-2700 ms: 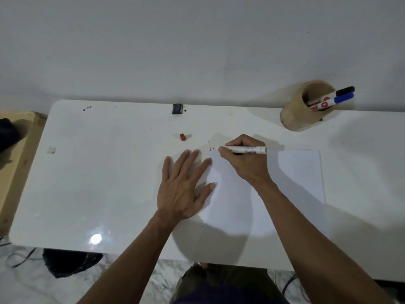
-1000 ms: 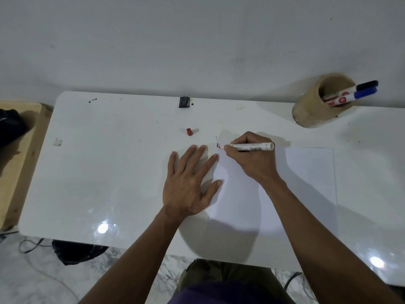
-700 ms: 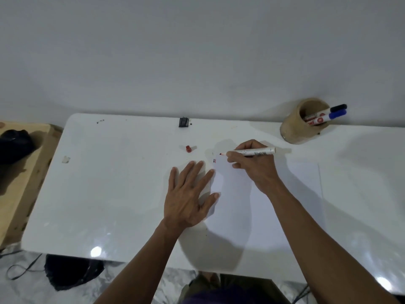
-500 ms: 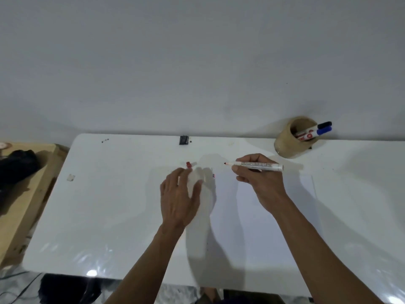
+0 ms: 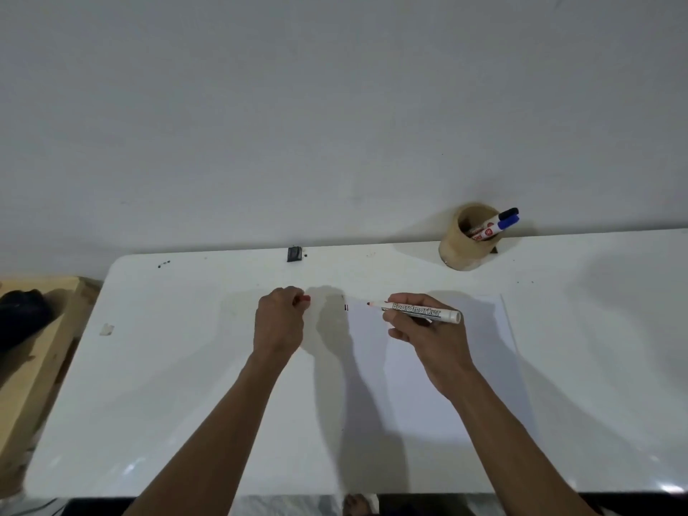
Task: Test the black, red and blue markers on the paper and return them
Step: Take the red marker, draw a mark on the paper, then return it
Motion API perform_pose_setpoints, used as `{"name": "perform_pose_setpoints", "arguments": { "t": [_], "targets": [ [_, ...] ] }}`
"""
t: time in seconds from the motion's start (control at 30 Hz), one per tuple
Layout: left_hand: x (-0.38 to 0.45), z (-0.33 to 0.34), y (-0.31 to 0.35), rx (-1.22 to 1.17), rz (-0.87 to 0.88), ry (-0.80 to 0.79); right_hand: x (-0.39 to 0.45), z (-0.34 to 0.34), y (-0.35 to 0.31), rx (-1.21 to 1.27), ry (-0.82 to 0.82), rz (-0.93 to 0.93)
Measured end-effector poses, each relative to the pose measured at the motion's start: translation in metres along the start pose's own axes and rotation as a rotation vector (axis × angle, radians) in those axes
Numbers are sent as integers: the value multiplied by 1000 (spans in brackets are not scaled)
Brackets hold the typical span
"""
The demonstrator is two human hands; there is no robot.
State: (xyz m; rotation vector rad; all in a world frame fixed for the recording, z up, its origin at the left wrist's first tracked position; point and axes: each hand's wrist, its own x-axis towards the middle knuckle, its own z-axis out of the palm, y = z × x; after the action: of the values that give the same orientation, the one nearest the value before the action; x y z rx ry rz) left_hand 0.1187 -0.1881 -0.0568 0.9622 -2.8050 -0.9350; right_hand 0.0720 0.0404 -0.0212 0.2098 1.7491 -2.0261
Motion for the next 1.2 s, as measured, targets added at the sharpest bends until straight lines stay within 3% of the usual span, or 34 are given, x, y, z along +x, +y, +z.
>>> {"name": "perform_pose_setpoints", "arguments": {
  "t": [0.27, 0.43, 0.8, 1.2],
  "targets": [
    [-102, -40, 23, -722, -74, 71, -61, 25, -38, 27, -13, -180],
    [-160, -56, 28, -919, -57, 83, -114, 28, -41, -68, -67, -234],
    [-224, -63, 26, -911, 61, 10, -176, 21, -23, -213, -91, -297],
    [-222, -72, 23, -861, 114, -69, -182, 20, -14, -110, -116, -227]
  ]
}}
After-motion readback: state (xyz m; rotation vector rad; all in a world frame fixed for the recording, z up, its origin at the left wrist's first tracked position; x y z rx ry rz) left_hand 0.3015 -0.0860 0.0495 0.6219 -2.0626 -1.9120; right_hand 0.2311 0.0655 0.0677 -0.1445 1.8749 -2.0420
